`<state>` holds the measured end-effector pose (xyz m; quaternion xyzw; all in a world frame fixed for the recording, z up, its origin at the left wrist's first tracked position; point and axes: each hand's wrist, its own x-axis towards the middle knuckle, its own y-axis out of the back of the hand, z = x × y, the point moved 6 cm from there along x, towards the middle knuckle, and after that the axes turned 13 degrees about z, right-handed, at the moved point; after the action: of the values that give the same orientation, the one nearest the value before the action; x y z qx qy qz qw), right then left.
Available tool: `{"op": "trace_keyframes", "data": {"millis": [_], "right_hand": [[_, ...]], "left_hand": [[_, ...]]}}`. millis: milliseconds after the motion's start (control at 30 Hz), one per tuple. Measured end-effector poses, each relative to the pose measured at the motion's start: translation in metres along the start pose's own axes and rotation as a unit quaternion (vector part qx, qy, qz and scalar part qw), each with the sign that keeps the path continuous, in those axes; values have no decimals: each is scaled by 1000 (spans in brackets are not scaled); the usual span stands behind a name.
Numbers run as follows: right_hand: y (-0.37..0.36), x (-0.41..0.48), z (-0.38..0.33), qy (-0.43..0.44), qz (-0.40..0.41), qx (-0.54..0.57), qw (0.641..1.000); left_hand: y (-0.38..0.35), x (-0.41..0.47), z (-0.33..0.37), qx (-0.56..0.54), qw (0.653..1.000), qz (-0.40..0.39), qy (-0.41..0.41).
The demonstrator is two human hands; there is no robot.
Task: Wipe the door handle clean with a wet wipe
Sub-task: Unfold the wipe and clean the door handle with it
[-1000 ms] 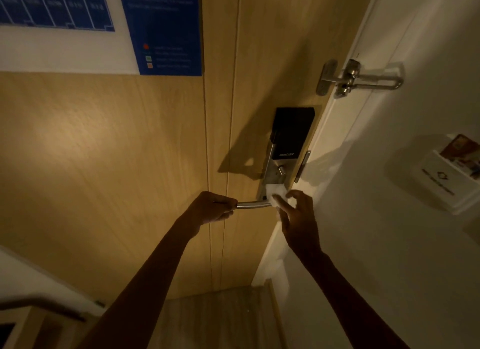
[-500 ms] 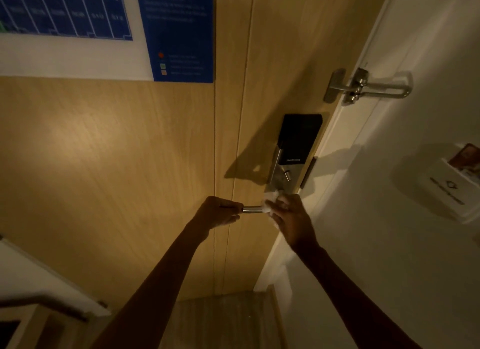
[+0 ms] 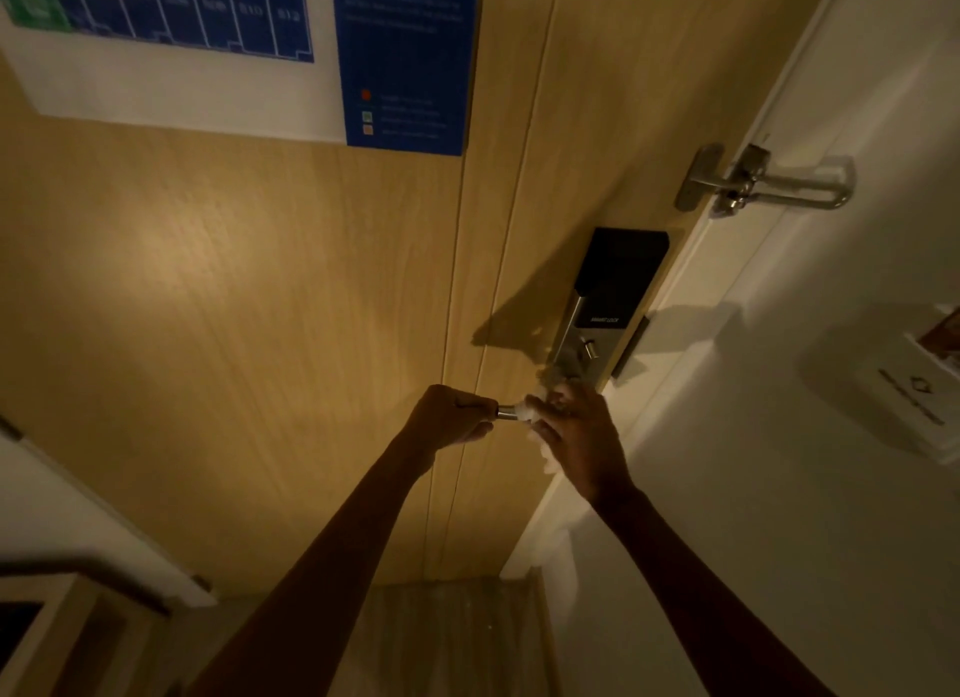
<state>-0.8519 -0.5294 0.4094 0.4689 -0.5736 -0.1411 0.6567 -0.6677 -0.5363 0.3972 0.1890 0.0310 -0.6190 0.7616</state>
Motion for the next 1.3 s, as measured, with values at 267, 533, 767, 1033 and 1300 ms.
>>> {"op": "trace_keyframes", "data": {"millis": [267, 533, 767, 1033, 1300], "right_hand": [[-7, 2, -10, 2, -8, 34, 999], [2, -8, 19, -48, 25, 2, 999], [-1, 5, 7, 10, 4, -21, 1000], [-11, 9, -23, 19, 1, 21, 1000], [0, -6, 9, -32, 18, -32, 999]], "left_hand": [[-6, 3, 0, -55, 997, 8, 59], [-4, -11, 2, -101, 992, -2, 77], [3, -14, 8, -64, 996, 1, 59], [0, -12, 5, -46, 997, 1, 54], [-2, -14, 3, -48, 997, 16, 53]]}}
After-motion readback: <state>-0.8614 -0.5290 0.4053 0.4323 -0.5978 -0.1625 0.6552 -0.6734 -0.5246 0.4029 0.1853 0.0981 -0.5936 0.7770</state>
